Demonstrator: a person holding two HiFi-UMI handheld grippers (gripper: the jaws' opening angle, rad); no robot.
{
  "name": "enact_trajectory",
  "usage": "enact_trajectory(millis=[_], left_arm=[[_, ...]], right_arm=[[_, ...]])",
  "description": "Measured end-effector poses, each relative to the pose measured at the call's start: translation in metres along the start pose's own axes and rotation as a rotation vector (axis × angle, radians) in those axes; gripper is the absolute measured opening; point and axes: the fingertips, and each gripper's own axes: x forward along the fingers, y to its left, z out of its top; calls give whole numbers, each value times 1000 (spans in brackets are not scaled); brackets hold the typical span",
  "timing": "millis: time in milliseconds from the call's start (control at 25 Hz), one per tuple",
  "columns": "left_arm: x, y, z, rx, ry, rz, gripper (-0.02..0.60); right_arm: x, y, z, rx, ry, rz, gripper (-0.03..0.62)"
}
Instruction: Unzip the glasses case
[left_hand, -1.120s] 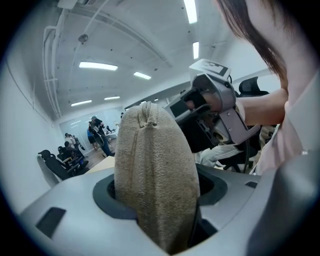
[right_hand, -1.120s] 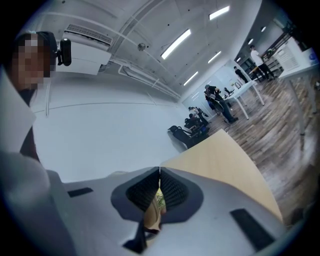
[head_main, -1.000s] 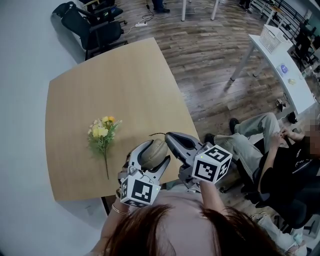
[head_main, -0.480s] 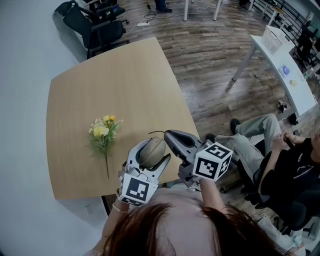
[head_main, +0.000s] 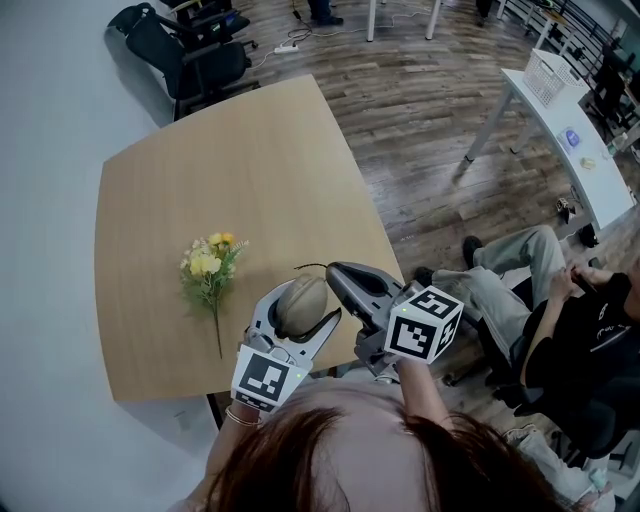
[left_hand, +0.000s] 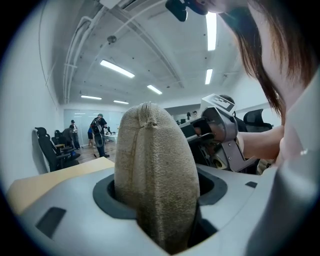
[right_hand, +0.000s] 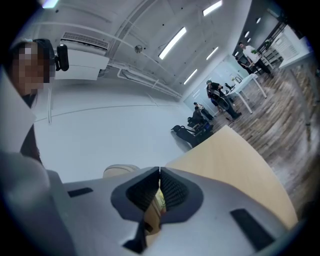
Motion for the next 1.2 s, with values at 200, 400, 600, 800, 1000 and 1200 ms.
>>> enact_trajectory(millis=[200, 400, 600, 800, 1000, 1200], left_arm=[[-2, 1, 3, -33, -28, -19, 299], [-3, 4, 8, -69, -59, -40, 299], [-6, 6, 13, -123, -98, -61, 299], [-5, 7, 15, -146, -113, -69, 298], [-6, 10, 16, -172, -130, -76, 299], [-6, 12, 18, -193, -147, -81, 299]], right_arm=[[1, 2, 1, 4, -5, 4, 18], [4, 4, 2, 6, -8, 9, 18], [5, 3, -2, 10, -5, 6, 18], [5, 3, -1, 11, -9, 4, 18], [8, 2, -3, 13, -12, -2, 18], [9, 0, -5, 12, -10, -9, 18]])
